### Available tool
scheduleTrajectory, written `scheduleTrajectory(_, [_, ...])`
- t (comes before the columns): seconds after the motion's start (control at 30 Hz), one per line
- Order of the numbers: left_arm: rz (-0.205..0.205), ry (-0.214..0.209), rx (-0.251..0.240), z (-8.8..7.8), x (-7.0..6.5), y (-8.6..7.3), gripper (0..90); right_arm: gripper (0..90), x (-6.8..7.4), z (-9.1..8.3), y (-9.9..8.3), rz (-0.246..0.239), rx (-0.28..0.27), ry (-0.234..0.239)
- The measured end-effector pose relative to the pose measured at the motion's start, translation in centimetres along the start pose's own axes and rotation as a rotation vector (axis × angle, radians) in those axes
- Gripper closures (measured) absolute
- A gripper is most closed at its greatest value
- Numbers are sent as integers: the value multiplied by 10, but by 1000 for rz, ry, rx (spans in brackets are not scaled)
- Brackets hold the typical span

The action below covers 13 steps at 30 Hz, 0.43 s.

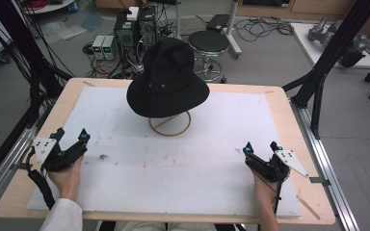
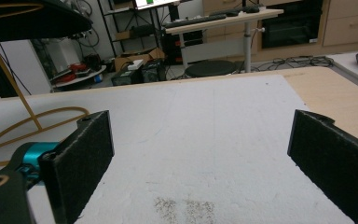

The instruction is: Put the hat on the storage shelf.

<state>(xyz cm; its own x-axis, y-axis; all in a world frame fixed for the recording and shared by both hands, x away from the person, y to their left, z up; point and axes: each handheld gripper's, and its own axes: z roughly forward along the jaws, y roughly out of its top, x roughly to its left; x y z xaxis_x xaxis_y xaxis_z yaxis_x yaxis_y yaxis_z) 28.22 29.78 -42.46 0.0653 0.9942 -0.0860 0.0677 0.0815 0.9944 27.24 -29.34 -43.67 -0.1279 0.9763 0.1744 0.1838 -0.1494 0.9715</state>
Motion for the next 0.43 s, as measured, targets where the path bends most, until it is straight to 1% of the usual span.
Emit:
scheduleTrajectory(0.1, [-1, 5, 1, 0, 1, 0, 224, 60, 0, 0, 0, -2, -1, 0])
scheduleTrajectory(0.23, [11, 15, -3, -1, 4, 0, 225, 60, -1, 1, 0, 2, 4, 1])
scheduleTrajectory(0.43, [7, 19, -3, -1, 6, 1, 225, 60, -1, 0, 0, 7, 7, 1])
